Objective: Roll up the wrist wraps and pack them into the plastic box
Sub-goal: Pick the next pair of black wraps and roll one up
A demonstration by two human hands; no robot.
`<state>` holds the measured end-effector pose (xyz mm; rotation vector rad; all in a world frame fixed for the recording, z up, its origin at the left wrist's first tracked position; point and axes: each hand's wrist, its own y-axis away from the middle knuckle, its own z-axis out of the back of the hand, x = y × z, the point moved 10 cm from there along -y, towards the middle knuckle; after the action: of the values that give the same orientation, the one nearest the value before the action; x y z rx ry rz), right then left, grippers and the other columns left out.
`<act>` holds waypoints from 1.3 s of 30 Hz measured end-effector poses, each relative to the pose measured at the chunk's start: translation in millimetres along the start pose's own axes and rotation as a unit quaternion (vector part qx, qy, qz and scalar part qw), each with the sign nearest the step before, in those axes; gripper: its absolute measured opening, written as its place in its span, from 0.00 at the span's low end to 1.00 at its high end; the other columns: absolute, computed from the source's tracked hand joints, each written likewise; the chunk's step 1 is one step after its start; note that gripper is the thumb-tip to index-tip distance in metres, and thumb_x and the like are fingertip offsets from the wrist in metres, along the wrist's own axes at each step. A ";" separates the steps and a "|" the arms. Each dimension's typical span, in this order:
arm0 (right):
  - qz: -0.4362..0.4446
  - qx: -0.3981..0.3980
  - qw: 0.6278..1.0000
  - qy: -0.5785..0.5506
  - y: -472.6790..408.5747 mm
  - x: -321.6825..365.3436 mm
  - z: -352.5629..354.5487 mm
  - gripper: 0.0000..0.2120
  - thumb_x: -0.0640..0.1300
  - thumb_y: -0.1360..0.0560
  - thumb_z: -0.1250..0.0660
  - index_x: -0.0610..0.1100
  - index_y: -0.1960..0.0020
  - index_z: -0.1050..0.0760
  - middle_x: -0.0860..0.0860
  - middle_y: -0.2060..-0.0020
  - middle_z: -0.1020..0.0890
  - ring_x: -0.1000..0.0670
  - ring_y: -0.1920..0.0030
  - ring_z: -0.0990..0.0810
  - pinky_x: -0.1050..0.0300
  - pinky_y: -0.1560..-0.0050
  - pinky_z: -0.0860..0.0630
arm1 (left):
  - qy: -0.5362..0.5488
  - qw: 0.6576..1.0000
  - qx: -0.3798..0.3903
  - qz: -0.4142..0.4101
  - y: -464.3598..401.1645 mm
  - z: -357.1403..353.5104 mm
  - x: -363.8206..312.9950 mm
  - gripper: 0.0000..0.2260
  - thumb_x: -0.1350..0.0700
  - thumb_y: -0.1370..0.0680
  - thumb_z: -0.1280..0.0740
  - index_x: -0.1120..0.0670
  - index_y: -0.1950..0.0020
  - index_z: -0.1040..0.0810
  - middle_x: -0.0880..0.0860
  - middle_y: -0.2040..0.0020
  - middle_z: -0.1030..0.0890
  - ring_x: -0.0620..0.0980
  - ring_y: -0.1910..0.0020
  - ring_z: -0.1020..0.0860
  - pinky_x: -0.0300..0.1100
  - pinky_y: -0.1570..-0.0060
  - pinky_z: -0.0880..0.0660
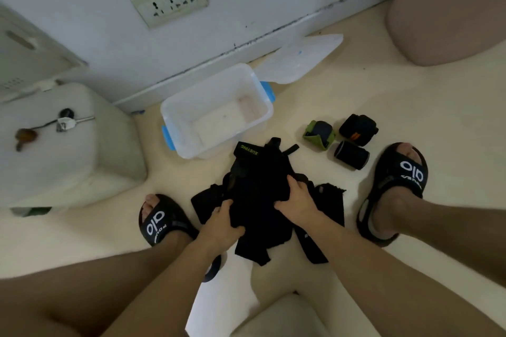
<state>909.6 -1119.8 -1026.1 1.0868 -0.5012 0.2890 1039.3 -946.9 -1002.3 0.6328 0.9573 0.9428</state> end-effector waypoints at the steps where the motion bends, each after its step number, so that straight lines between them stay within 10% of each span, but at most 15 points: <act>1: -0.005 -0.002 1.000 0.010 -1.9 -3.3 -1.4 0.43 0.46 0.23 0.28 0.47 0.16 0.48 0.41 0.23 0.39 0.38 0.26 0.33 0.45 0.27 0.30 | 0.010 1.000 0.007 0.004 -0.3 -2.2 6.2 0.38 0.51 0.24 0.27 0.50 0.19 0.44 0.57 0.27 0.31 0.56 0.32 0.28 0.53 0.30 0.29; 6: -0.069 -0.005 0.995 -0.077 -3.5 -14.1 8.8 0.41 0.41 0.27 0.23 0.38 0.20 0.40 0.41 0.34 0.26 0.41 0.35 0.23 0.53 0.43 0.23 | 0.062 0.998 0.029 -0.006 0.6 -9.9 1.6 0.42 0.51 0.24 0.27 0.49 0.17 0.48 0.56 0.25 0.31 0.56 0.28 0.29 0.51 0.28 0.30; 10: -0.067 -0.007 0.994 -0.088 5.6 -4.6 5.6 0.13 0.39 0.26 0.24 0.40 0.44 0.22 0.47 0.56 0.19 0.49 0.57 0.20 0.57 0.58 0.23 | 0.096 0.994 0.040 -0.025 8.6 -8.4 -16.9 0.46 0.47 0.29 0.27 0.48 0.17 0.49 0.55 0.25 0.31 0.55 0.29 0.29 0.53 0.29 0.29; 13: -0.039 0.018 0.994 -0.102 23.2 11.9 3.0 0.05 0.38 0.25 0.27 0.43 0.58 0.20 0.46 0.60 0.17 0.46 0.56 0.17 0.54 0.51 0.20 | 0.091 0.994 0.039 -0.039 13.5 0.5 -27.3 0.48 0.51 0.29 0.25 0.49 0.16 0.51 0.57 0.24 0.33 0.56 0.28 0.30 0.52 0.28 0.29; 18: -0.012 0.045 0.987 -0.155 62.9 28.5 24.4 0.07 0.36 0.26 0.31 0.44 0.62 0.24 0.50 0.64 0.20 0.51 0.61 0.22 0.60 0.59 0.26 | 0.180 0.980 0.079 -0.035 33.4 -2.0 -47.6 0.51 0.52 0.30 0.20 0.51 0.16 0.50 0.52 0.30 0.28 0.51 0.33 0.26 0.45 0.35 0.24; 23: 0.007 0.077 0.983 -0.164 98.8 31.1 40.8 0.02 0.37 0.27 0.32 0.41 0.55 0.21 0.47 0.57 0.18 0.48 0.55 0.20 0.55 0.51 0.22 | 0.364 0.918 0.155 -0.023 70.2 -18.4 -85.3 0.21 0.46 0.20 0.29 0.53 0.31 0.24 0.51 0.37 0.17 0.49 0.36 0.20 0.49 0.27 0.30; 29: 0.046 0.027 0.989 -0.138 127.3 45.2 69.7 0.08 0.49 0.21 0.27 0.45 0.48 0.19 0.46 0.49 0.13 0.46 0.48 0.14 0.51 0.44 0.18 | 0.494 0.865 0.073 -0.046 87.6 3.9 -101.6 0.11 0.59 0.18 0.32 0.58 0.35 0.23 0.57 0.50 0.15 0.55 0.48 0.14 0.47 0.41 0.19; 35: 0.087 -0.061 0.954 -0.280 149.9 61.4 113.5 0.06 0.45 0.20 0.30 0.42 0.50 0.18 0.44 0.55 0.16 0.48 0.57 0.17 0.58 0.63 0.26 | 0.398 0.915 0.030 -0.057 102.9 20.5 -107.1 0.10 0.56 0.16 0.34 0.56 0.36 0.25 0.57 0.46 0.16 0.54 0.45 0.16 0.46 0.42 0.20; 39: 0.081 -0.061 0.886 -0.452 157.1 60.5 128.1 0.06 0.44 0.21 0.30 0.42 0.47 0.20 0.43 0.50 0.16 0.45 0.49 0.16 0.52 0.49 0.20 | 0.279 0.959 0.012 -0.036 104.6 14.3 -93.2 0.09 0.56 0.15 0.37 0.55 0.35 0.26 0.56 0.42 0.18 0.51 0.44 0.18 0.43 0.45 0.21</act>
<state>857.3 -1166.0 -826.4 1.0142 -1.4318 -0.1332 988.6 -981.3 -875.5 0.3466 1.4839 1.0686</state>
